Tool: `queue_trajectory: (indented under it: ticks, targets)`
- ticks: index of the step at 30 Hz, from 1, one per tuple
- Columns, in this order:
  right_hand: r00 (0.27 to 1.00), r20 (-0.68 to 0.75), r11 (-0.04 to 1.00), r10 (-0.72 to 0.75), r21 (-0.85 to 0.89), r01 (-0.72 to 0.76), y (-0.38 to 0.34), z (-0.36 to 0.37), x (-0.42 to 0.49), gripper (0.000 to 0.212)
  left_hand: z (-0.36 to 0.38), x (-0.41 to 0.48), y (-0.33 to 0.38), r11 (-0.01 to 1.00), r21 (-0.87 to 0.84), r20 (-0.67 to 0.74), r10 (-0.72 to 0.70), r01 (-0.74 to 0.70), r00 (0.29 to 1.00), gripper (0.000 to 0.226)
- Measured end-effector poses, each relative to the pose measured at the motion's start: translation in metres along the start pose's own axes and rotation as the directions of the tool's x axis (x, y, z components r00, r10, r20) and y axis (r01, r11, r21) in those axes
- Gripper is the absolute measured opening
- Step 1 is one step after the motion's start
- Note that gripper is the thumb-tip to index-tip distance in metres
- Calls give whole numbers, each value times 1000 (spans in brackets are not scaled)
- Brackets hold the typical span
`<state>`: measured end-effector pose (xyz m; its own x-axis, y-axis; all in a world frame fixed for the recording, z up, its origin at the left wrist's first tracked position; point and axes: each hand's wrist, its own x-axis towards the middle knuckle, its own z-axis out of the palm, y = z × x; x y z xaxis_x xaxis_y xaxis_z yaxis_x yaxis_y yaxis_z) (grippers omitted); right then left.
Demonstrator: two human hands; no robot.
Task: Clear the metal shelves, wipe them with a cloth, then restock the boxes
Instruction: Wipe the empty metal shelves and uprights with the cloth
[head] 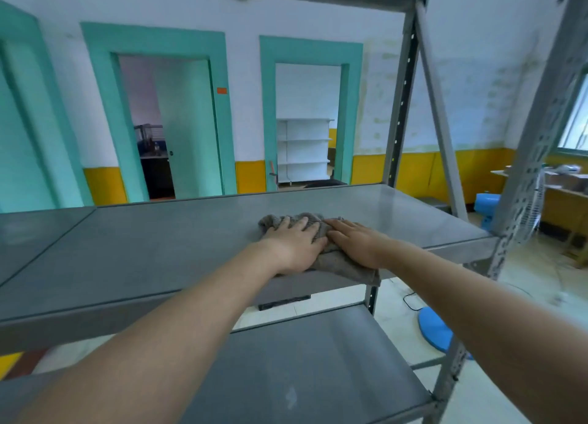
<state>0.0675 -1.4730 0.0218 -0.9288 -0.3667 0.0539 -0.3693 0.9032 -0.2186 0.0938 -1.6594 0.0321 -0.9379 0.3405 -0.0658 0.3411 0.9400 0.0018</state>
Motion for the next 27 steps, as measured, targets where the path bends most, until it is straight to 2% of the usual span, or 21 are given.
queue_trajectory:
  ticks: [2,4,8,12,20,27]
  targets:
    - [1000,14,1000,-4,-3,4,11,-3,17,56,0,14,-1,998,-55,-29,-34,32,999,71]
    - [1000,22,1000,-1,-2,1,22,-6,35,56,-3,34,-4,997,-75,-59,-36,31,998,65]
    - [999,47,999,-17,-35,19,40,-12,73,55,-3,89,-19,1000,-7,-31,-23,23,999,68]
    - [997,66,997,-39,-61,43,60,-17,124,55,-10,133,-27,995,-56,-46,-83,81,995,64]
    - [996,62,998,-67,-2,67,96,-17,229,55,-18,213,-52,979,-88,-76,-189,182,979,63]
    - [991,69,993,-114,45,111,112,-19,274,53,-20,253,-65,968,-84,-61,-243,238,968,63]
